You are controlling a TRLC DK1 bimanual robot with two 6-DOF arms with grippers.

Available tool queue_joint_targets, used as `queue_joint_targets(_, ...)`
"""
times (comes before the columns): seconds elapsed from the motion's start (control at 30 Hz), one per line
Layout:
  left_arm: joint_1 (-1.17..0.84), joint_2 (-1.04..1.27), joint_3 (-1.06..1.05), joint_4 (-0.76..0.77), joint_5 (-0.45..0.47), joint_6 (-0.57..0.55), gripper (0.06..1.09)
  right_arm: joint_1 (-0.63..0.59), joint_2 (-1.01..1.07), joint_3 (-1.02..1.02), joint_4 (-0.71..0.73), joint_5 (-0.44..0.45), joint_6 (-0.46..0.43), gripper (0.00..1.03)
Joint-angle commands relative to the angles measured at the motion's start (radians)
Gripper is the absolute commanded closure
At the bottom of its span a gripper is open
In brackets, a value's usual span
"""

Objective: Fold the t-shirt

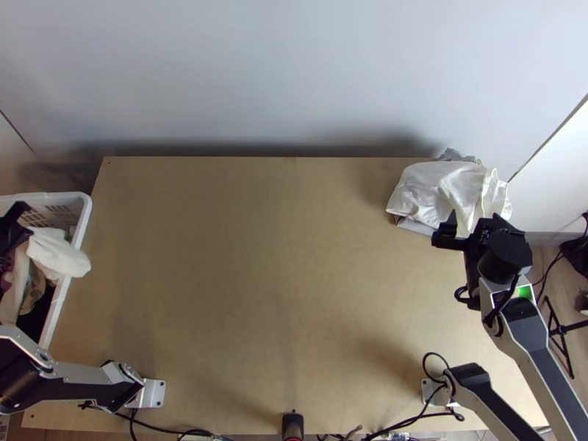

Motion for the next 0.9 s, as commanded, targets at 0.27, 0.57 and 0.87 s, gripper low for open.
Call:
queue_joint_targets(0.27, -0.08, -0.056, 0.183, -0.176, -0.007, -0.216, 1.04, 0.003, -0.031, -0.031, 0.025, -0.001, 0.013, 0.05)
queue_joint_targets(0.57, -0.272, -0.28, -0.046, -0.313, -0.058, -0.093, 1.05, 0.014, -0.031, -0.038, 0.036, -0.001, 0.026, 0.05)
queue_joint_targets(0.87, -0.663, -0.393, -0.247, -0.272, -0.159, -0.253, 1.04, 0.029, -0.054, -0.073, 0.049, -0.002, 0.049, 0.05)
